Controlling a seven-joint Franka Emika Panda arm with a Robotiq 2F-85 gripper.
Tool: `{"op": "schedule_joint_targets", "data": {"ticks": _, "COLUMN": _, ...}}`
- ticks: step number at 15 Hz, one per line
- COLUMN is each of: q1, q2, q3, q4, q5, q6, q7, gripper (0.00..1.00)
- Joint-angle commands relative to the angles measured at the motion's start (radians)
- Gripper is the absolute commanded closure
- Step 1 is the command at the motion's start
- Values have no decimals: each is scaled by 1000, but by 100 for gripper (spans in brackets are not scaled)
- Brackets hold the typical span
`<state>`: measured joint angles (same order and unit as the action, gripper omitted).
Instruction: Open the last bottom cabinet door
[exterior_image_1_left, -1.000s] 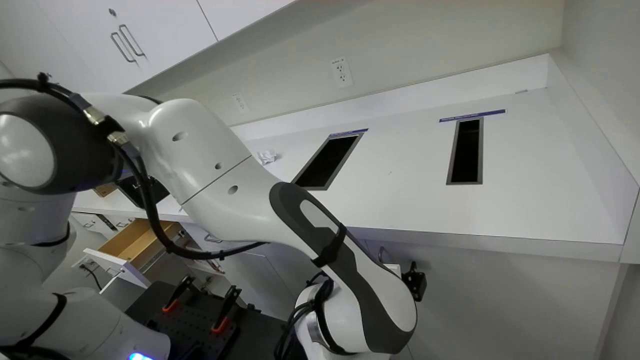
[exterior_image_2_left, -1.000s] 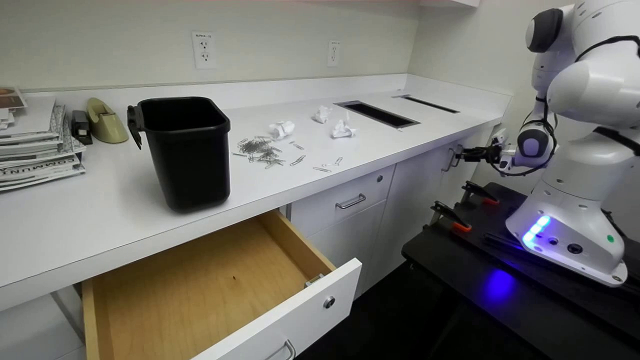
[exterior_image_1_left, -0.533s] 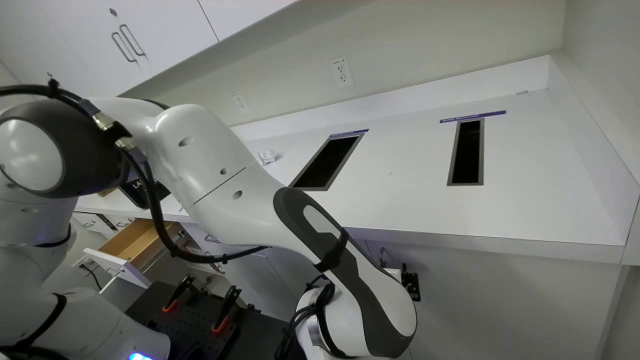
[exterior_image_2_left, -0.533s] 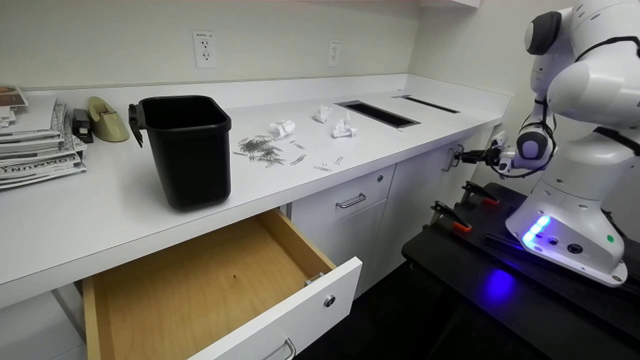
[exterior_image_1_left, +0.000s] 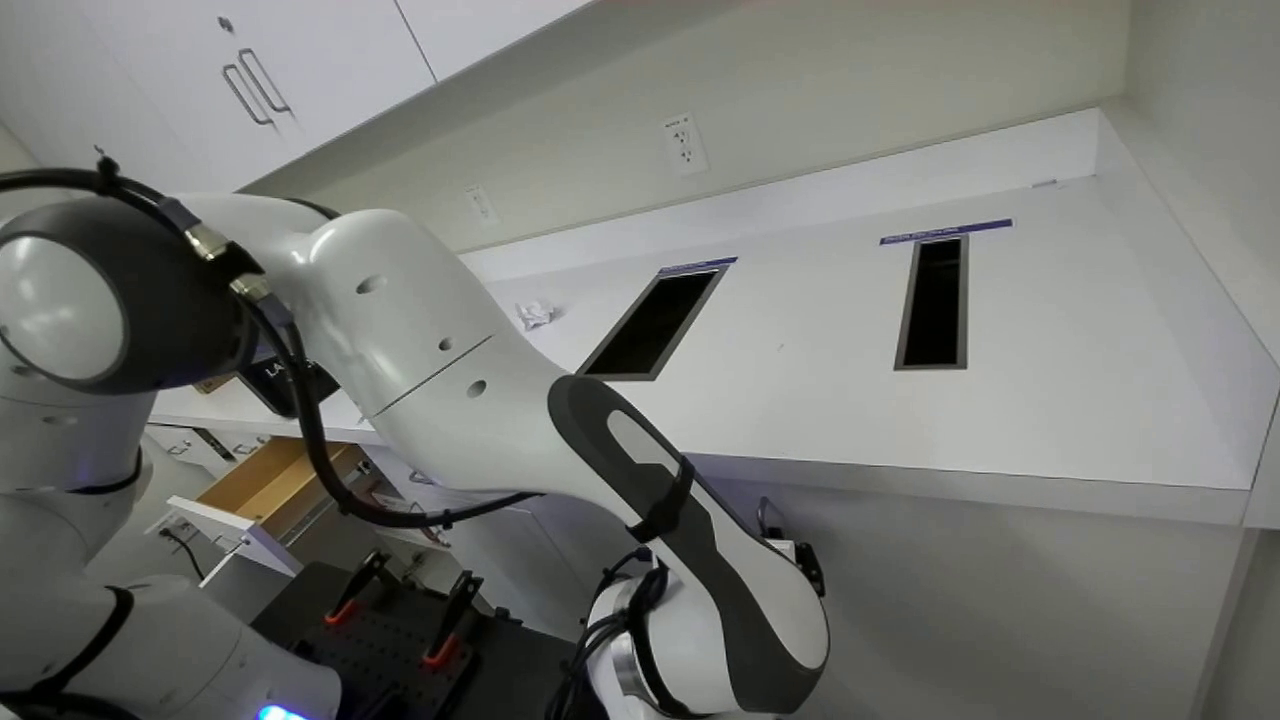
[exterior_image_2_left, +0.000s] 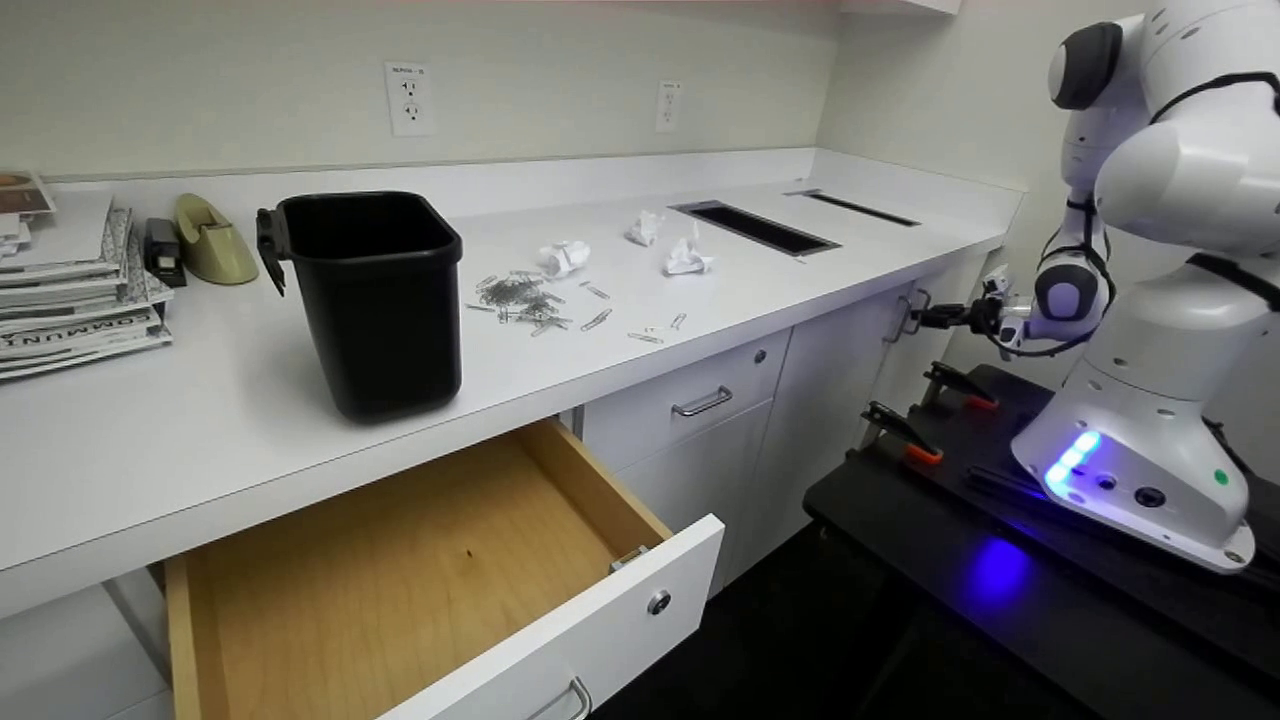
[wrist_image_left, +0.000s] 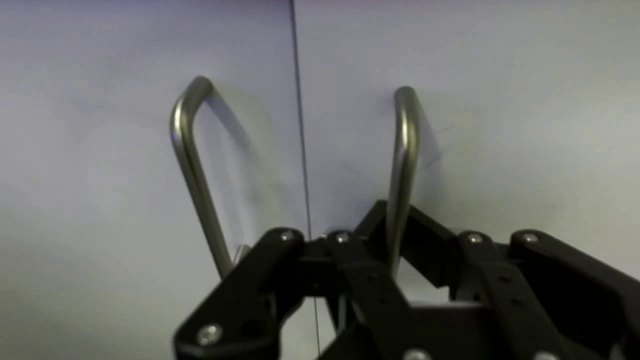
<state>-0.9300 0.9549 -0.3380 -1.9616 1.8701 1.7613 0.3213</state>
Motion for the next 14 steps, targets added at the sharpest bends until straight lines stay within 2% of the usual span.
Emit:
{"op": "schedule_joint_targets", "data": {"ticks": 1, "q1": -35, "q2": 14, "q3": -59, "q4": 52, "q5": -73, "q6": -25, "q7": 13, "gripper": 97}}
{"op": "schedule_joint_targets", "data": {"ticks": 6, "q1": -98, "q2": 73, "q3": -109, "q4": 171, "q5": -238, "q6": -79, "q7": 32, "gripper": 97}}
{"op": "schedule_joint_targets", "data": {"ticks": 14, "q1": -251, "q2": 160, "q3": -108, "q4": 400, "q5": -433, "q6": -139, "q7": 20, "gripper": 97}}
